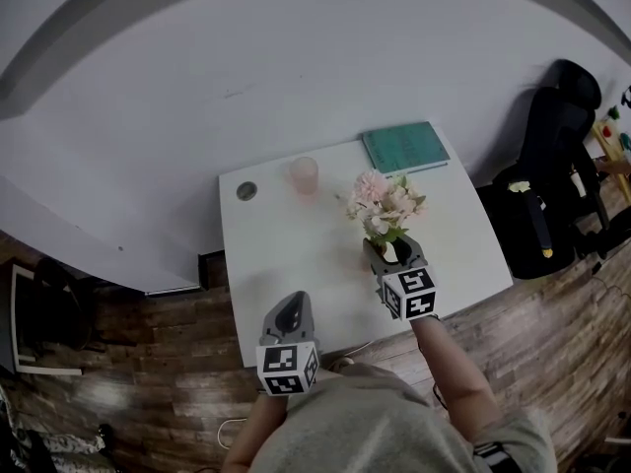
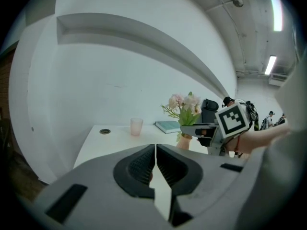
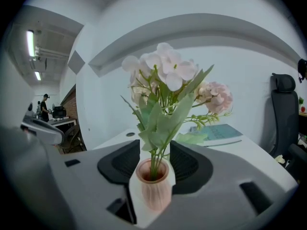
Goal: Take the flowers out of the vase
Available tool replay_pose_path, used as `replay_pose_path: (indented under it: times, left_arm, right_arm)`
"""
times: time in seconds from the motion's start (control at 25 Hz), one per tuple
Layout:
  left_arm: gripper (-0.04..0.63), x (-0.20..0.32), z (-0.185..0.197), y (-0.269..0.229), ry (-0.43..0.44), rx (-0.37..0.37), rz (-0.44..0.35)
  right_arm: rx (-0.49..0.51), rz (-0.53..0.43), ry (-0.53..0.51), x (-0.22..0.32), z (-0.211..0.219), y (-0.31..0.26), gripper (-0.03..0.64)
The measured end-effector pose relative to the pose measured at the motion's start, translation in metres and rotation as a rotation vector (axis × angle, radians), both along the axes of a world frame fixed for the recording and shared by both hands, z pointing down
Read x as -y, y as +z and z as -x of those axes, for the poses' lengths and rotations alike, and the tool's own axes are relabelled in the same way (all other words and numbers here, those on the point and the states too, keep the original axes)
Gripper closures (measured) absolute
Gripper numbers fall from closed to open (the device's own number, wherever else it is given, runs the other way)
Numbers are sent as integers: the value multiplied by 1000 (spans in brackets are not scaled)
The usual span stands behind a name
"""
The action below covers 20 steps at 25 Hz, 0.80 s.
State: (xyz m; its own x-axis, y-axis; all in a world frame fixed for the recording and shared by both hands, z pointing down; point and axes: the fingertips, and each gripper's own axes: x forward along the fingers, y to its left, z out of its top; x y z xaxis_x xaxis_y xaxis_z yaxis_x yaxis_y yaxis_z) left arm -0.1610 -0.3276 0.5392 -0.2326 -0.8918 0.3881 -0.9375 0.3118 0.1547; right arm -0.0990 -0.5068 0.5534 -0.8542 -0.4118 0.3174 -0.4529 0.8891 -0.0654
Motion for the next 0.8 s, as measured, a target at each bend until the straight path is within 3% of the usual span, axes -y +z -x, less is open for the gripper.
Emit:
replay_pose_path:
  times: [0.28,0.8]
  left_arm:
    - [583,-6,4,3,-11,0,8]
    - [583,-12,5,-1,-13,6,-7]
  right_arm:
    - [5,3,20,4,4,-2,445]
    - [0,-8,38,4,-3,-7,555]
